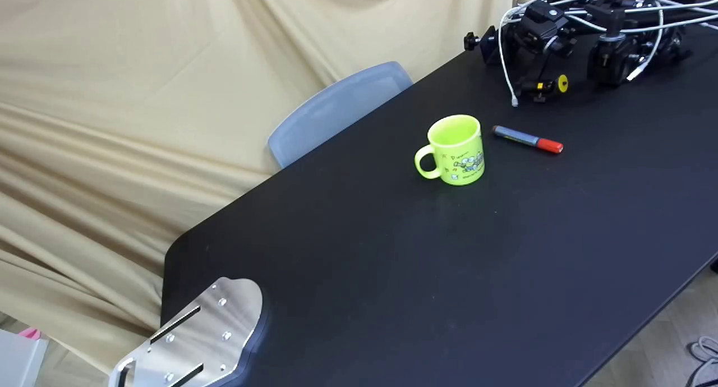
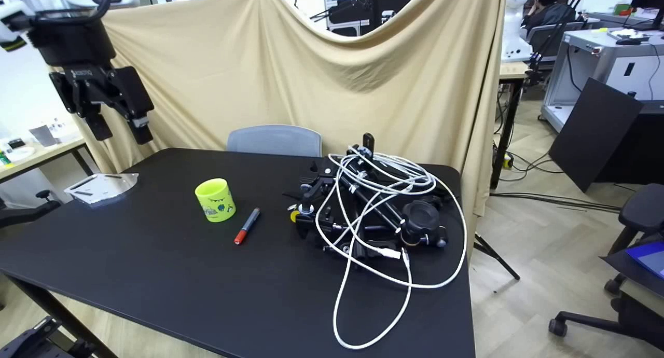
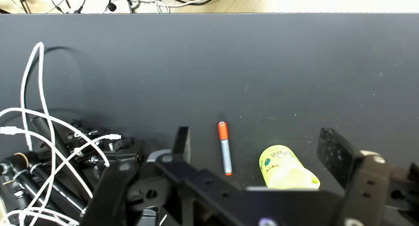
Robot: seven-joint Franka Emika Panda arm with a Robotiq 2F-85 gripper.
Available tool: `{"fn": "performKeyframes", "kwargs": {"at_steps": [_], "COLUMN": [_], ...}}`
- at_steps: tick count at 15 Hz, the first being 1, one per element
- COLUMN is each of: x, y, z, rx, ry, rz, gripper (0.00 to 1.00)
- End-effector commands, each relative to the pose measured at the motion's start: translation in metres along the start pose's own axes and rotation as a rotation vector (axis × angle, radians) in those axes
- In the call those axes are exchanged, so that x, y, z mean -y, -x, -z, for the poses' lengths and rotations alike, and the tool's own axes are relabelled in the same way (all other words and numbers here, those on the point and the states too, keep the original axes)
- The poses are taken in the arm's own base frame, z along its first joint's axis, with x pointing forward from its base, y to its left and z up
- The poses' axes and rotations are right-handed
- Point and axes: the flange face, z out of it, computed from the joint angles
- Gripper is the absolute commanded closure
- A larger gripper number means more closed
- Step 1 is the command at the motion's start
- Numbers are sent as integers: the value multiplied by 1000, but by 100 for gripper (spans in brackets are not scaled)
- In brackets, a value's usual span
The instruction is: Put the marker in the mug
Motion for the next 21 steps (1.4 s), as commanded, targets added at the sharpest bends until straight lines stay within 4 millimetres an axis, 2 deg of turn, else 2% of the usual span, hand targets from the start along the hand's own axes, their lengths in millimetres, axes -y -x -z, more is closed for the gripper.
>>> {"fn": "performKeyframes", "kwargs": {"at_steps": [1,7,10,12,17,21], "x": [0,0,1,0,1,5], "y": [0,0,-15,-32,-80,-109], "z": [1,1,-9,-25,-81,-125], "rx": [1,1,-49,-69,-77,-46], "ry": [0,0,19,24,48,69], "rz": [0,0,7,21,69,107], "gripper": [0,0,0,0,0,0]}}
